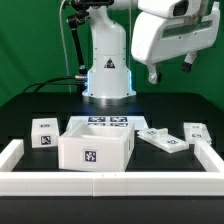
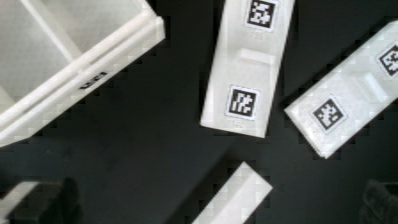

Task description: Assemble cabinet

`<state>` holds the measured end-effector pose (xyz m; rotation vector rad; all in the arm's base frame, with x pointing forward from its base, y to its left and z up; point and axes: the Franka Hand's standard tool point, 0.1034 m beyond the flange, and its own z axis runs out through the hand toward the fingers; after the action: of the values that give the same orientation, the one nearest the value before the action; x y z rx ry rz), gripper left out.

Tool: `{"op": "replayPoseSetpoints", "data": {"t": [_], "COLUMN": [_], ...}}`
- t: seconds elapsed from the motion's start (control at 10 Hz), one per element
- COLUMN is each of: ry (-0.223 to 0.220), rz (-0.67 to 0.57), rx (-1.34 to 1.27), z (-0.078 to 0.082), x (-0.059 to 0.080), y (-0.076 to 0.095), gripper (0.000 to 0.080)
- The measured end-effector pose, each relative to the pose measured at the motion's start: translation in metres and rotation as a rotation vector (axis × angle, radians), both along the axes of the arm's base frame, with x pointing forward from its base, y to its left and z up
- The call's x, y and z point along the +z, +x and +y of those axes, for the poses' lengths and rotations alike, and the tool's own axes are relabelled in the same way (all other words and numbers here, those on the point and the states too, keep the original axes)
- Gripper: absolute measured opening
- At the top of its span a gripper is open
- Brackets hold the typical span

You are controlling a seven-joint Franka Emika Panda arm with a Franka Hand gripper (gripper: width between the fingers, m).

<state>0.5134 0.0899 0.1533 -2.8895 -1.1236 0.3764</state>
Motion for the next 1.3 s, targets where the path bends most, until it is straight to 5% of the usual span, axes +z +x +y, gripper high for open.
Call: {"op": "replayPoseSetpoints", "data": {"t": [0.2, 0.5, 1.0, 1.3], "ry": [0.081, 0.148, 0.154, 0.197], "rz": [-0.076, -0.111, -0.11, -0.118], "rx": [0.185, 0.364, 0.379, 0.596], "z": [-0.027, -0.059, -0.065, -0.091], "x": [-0.024, -0.045, -0.05, -0.071], "y": [-0.023, -0.025, -0.028, -0.037], "gripper": [0.0798, 0.0798, 0.0798, 0.0798]}}
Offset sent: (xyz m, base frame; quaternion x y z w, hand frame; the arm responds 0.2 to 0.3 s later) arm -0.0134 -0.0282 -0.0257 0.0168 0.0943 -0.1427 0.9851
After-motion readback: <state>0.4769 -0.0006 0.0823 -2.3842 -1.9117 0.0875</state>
